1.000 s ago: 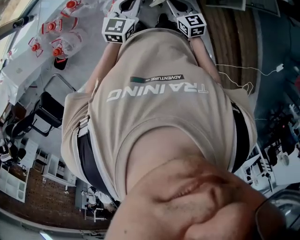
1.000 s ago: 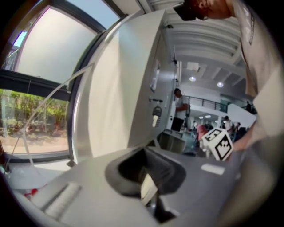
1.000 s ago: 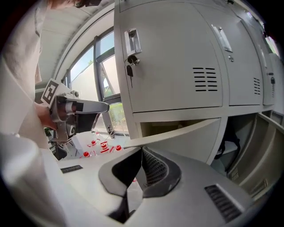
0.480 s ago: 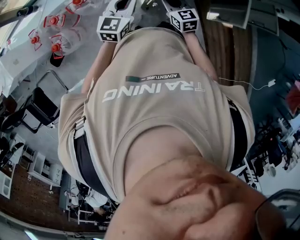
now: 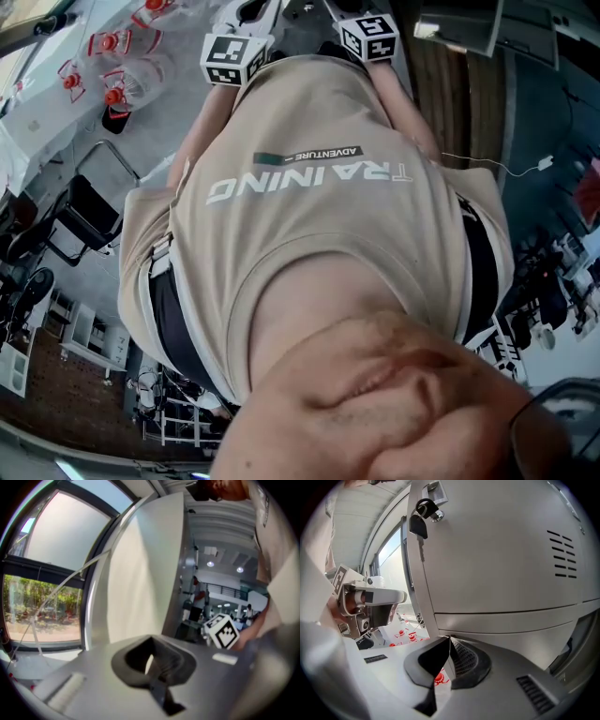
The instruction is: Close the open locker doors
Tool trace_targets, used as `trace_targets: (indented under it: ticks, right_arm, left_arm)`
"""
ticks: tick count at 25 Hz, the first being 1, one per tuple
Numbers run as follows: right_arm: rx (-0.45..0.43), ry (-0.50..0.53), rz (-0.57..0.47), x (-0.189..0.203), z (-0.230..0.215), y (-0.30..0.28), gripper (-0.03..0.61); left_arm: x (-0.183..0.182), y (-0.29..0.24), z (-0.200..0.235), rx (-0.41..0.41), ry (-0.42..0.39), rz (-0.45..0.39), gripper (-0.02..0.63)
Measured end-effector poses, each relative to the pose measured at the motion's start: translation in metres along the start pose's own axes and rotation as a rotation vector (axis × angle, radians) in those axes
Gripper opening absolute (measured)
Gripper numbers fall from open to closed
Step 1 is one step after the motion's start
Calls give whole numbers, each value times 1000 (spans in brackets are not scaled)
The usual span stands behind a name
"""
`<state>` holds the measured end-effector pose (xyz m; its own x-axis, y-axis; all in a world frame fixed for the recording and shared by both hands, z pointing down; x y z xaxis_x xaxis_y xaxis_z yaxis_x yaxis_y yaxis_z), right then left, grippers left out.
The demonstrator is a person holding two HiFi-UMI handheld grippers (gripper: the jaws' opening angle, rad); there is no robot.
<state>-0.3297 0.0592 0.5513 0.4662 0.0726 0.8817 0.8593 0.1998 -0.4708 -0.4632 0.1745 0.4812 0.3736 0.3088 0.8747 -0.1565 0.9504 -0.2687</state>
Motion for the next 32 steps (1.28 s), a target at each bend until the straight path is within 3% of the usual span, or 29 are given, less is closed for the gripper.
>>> trace_targets:
  ticks: [7,11,18,32]
  right_arm:
    - [49,-59,0,7,6,28,15]
    - [138,-136,4,21,3,63,15]
    - [284,-177,11,50,-15,133,15]
    - [497,-282,-68,128,-83,296,15]
  left_arm:
    - [15,-9,-17,80,-21,60,0]
    - [30,-19,-40,145,-37,110,0]
    - [35,-57,-94,279,-102,153,0]
    - [51,-126,-248,366,-185,212,0]
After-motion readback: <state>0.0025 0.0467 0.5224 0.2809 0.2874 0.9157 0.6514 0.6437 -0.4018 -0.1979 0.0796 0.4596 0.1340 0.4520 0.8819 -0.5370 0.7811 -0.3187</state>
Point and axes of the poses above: the fingertips, and each gripper's own axes: y backward along the fingers, z to its left, x out of its underside, the point moved 7 cm from there along y, backward along the fingers, and after that the axes turned 13 degrees about y, right-handed, at the moved point
